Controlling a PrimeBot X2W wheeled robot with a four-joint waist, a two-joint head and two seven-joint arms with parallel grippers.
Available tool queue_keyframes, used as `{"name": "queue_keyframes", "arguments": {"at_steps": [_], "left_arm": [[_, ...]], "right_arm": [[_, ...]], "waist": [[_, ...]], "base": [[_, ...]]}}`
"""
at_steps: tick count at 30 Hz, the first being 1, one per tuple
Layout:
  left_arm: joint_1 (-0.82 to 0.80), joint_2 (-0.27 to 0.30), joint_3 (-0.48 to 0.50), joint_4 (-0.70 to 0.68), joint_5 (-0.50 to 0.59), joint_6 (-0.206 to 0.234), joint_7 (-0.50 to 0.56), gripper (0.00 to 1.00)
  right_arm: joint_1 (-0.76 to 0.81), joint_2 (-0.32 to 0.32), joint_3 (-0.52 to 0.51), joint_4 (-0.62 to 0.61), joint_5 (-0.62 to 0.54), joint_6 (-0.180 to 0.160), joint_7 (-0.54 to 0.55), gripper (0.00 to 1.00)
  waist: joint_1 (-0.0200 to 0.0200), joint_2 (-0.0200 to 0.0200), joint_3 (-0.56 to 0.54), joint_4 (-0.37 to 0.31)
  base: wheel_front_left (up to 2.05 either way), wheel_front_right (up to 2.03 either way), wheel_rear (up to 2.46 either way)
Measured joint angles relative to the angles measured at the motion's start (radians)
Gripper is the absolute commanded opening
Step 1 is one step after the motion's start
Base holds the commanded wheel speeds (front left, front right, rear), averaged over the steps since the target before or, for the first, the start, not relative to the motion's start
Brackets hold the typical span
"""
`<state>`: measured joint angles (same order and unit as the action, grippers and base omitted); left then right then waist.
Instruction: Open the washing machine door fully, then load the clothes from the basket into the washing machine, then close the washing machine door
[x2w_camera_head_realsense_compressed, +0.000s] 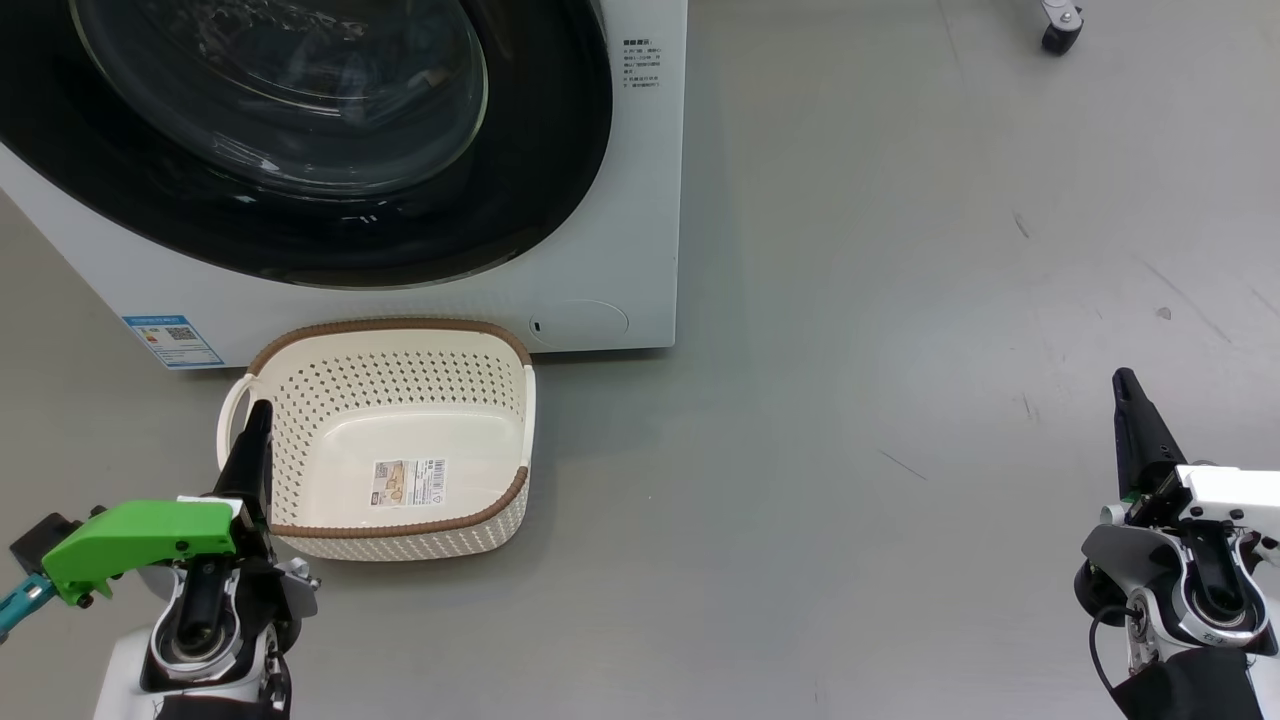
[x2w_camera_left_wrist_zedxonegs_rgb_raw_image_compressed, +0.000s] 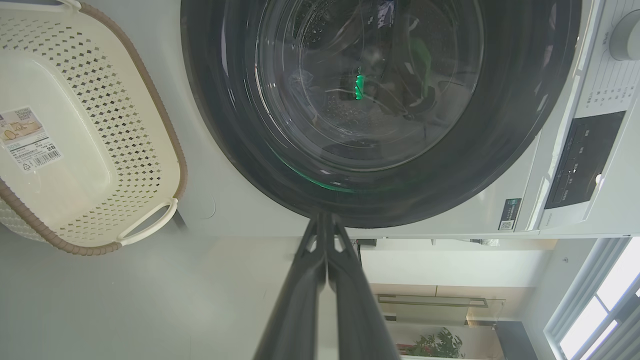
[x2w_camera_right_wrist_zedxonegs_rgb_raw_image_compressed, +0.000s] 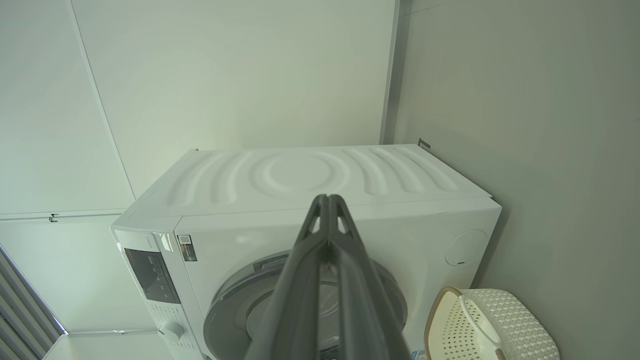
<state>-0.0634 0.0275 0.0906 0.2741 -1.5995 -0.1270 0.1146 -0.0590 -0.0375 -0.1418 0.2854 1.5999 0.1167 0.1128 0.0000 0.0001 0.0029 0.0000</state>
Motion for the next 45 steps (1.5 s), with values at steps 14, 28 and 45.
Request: {"name": "queue_keyframes", "arguments": {"at_steps": [14, 28, 45], "left_arm": [[0.000, 0.000, 0.000, 0.000, 0.000, 0.000, 0.000, 0.00], [0.000, 0.000, 0.000, 0.000, 0.000, 0.000, 0.000, 0.00], [0.000, 0.000, -0.001, 0.000, 0.000, 0.000, 0.000, 0.00]], "right_arm": [[0.000, 0.000, 0.000, -0.002, 0.000, 0.000, 0.000, 0.00], [0.000, 0.001, 0.000, -0.003, 0.000, 0.000, 0.000, 0.00], [0.000, 0.001, 0.001, -0.004, 0.000, 0.000, 0.000, 0.00]], "waist": [[0.0000, 0.0000, 0.000, 0.000], [0.0000, 0.0000, 0.000, 0.000], [0.0000, 0.0000, 0.000, 0.000]], "base": [[0.00, 0.00, 0.00], [0.00, 0.00, 0.00], [0.00, 0.00, 0.00]]}}
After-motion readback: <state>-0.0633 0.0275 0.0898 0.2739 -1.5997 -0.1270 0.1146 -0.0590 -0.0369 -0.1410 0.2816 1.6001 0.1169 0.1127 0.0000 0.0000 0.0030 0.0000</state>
